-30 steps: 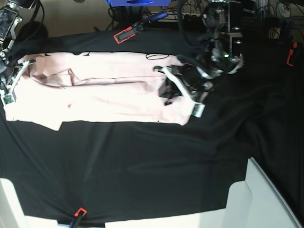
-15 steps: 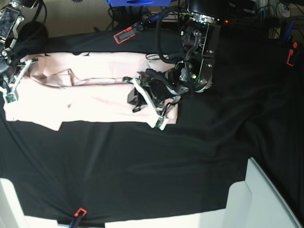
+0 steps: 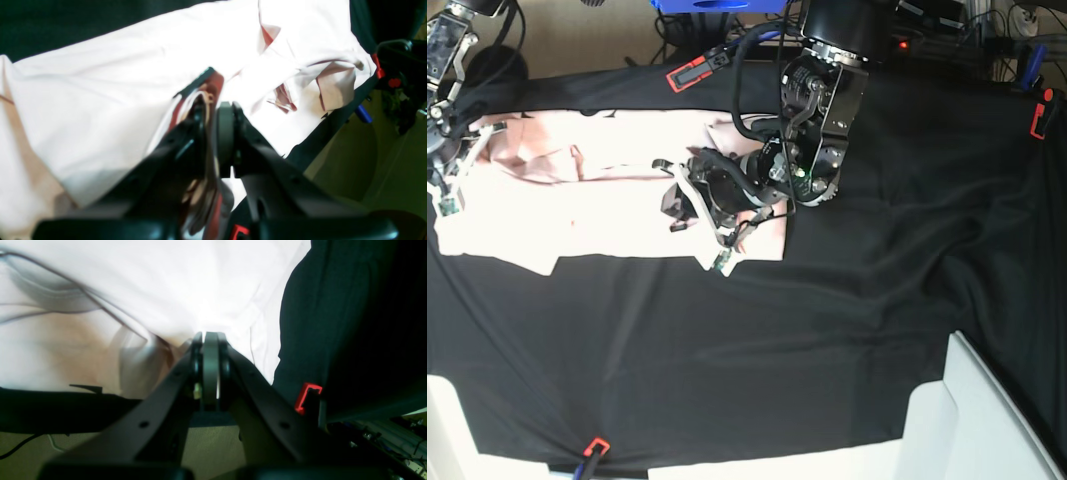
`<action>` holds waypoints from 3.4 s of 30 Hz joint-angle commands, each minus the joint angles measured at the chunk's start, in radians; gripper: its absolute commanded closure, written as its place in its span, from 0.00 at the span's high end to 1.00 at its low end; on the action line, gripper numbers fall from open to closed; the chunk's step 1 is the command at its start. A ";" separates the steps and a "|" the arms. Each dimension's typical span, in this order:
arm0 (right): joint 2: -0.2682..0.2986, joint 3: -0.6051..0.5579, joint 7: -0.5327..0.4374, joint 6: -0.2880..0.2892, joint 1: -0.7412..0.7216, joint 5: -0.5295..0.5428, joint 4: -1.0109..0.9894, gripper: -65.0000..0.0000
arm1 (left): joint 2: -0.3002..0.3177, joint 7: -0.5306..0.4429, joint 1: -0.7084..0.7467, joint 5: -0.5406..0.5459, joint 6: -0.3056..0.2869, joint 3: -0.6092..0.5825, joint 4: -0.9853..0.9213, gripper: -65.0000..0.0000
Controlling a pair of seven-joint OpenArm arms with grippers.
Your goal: Fold the T-shirt properly
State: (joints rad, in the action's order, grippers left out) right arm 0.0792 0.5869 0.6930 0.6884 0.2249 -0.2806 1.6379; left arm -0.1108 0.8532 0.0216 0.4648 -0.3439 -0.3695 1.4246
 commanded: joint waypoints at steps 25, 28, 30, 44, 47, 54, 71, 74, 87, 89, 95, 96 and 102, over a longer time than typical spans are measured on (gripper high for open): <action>-0.009 -0.002 -0.011 0.000 -0.002 -0.001 0.014 0.00 | -0.042 -0.016 -0.133 0.022 -0.010 -0.210 -0.014 0.45; -0.009 -0.005 -0.011 0.000 -0.002 -0.001 0.015 0.00 | 0.003 -0.016 -0.133 0.018 -0.010 -0.173 0.037 0.45; -0.002 -0.049 -0.011 0.001 0.008 -0.004 0.023 0.00 | 0.046 -0.010 -0.130 0.018 -0.008 -0.128 0.084 0.44; 0.020 -0.497 -0.017 -0.006 0.070 -0.380 0.163 0.00 | 0.395 -0.013 0.084 0.016 0.157 0.292 0.206 0.00; -0.012 -0.583 -0.016 -0.008 0.049 -0.506 0.164 0.00 | 0.428 -0.013 0.127 0.016 0.177 0.367 0.204 0.00; -0.075 -0.773 -0.012 -0.003 0.015 -0.741 0.204 0.00 | 0.472 -0.010 0.185 0.015 0.197 0.508 0.181 0.00; -0.172 -1.074 0.218 0.010 0.040 -0.566 0.345 0.59 | 0.509 -0.016 0.188 0.015 0.196 0.516 0.054 0.00; -0.172 -1.069 0.216 0.010 0.037 -0.477 0.344 0.72 | 0.509 -0.016 0.189 0.015 0.196 0.516 0.054 0.00; -0.172 -1.003 0.212 0.010 -0.081 -0.233 0.190 0.73 | 0.503 -0.016 0.196 0.015 0.196 0.516 0.055 0.00; -0.170 -0.971 0.210 0.010 -0.098 -0.191 0.153 0.73 | 0.503 -0.016 0.196 0.015 0.196 0.516 0.054 0.00; -0.169 -0.905 0.208 0.010 -0.140 -0.170 0.091 0.73 | 0.501 -0.016 0.196 0.015 0.196 0.513 0.054 0.00; -0.169 -0.901 0.207 0.010 -0.143 -0.170 0.088 0.73 | 0.501 -0.016 0.196 0.015 0.196 0.511 0.054 0.00; -0.169 -0.893 0.167 0.010 -0.154 -0.170 -0.001 0.56 | 0.501 -0.016 0.196 0.015 0.196 0.511 0.054 0.00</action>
State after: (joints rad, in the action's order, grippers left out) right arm -0.0837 -0.3054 0.8745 0.7044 0.0856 -0.4496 1.6188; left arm 0.3744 0.8486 0.2222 0.4759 -0.1493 0.1349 1.4647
